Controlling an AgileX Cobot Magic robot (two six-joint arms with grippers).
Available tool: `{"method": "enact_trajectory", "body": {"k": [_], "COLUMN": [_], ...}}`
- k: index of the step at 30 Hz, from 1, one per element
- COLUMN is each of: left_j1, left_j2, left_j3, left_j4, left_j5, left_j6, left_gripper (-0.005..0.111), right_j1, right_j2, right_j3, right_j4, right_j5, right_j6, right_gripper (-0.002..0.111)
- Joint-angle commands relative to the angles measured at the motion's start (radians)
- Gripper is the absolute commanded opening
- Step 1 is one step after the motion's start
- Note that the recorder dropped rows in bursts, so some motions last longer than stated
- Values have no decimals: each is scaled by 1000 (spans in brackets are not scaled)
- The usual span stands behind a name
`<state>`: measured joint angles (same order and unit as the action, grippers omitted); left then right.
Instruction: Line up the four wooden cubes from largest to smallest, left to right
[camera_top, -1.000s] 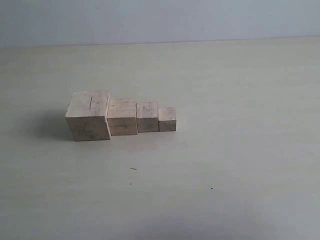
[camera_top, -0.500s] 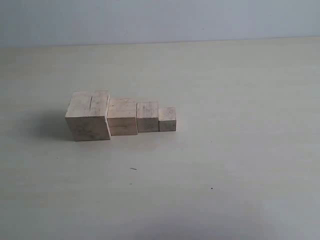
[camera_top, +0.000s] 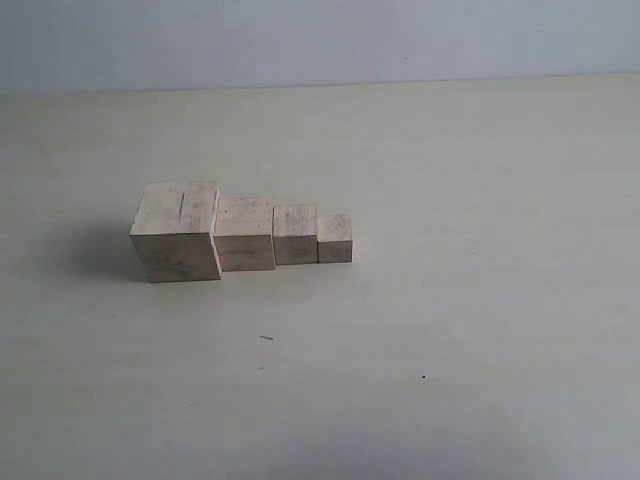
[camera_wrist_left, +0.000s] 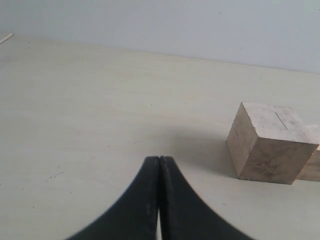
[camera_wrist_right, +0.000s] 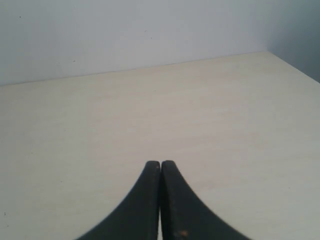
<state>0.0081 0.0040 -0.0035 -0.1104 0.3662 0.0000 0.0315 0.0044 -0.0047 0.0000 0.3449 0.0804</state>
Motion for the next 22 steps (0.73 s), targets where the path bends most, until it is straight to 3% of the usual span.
{"method": "enact_trajectory", "body": {"k": [1,22], "left_j1": [-6,-6], "left_j2": [-4,-4], "left_j3": [4,4], "left_j4": [1,1], "left_j5": [-6,-6], "left_j6": [0,0], "left_gripper": [0,0], "right_j1": [-3,-3], "right_j2": [-4,-4], "right_j3": [5,5], "right_j4": [0,0], "right_j5": [-2,-10], "right_j6": [-1,-1], "right_gripper": [0,0]}}
